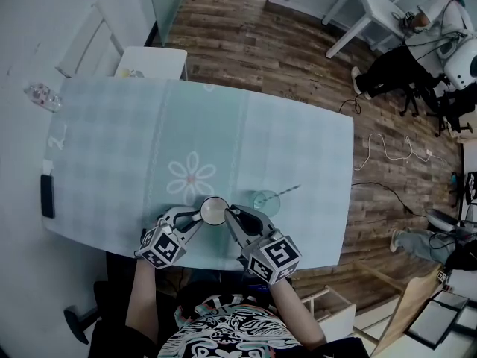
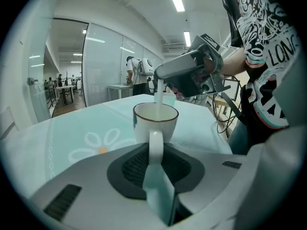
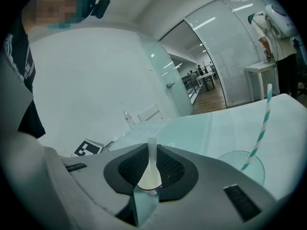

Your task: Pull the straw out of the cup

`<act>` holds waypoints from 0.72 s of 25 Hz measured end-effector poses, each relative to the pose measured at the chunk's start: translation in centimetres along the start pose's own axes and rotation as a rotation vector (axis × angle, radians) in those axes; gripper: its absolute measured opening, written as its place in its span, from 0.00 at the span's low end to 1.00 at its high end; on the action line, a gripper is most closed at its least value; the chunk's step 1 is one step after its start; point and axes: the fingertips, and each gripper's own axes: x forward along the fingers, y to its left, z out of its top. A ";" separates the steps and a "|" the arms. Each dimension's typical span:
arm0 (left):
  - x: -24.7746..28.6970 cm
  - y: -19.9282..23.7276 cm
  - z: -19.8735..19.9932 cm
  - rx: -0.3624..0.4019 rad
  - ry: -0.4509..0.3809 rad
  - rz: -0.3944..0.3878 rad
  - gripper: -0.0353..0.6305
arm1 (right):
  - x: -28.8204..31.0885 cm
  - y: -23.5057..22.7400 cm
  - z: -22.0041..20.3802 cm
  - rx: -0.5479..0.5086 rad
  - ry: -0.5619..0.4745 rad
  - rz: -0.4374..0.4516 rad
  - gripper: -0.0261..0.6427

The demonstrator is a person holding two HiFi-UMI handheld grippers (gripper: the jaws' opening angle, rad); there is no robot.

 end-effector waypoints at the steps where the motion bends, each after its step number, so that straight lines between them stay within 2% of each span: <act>1: 0.0 0.0 -0.1 -0.002 -0.001 0.000 0.20 | -0.2 -0.1 0.2 0.010 -0.009 0.000 0.14; 18: 0.3 0.1 -0.1 -0.023 0.000 -0.009 0.21 | -2.4 0.2 5.0 0.026 -0.103 0.016 0.14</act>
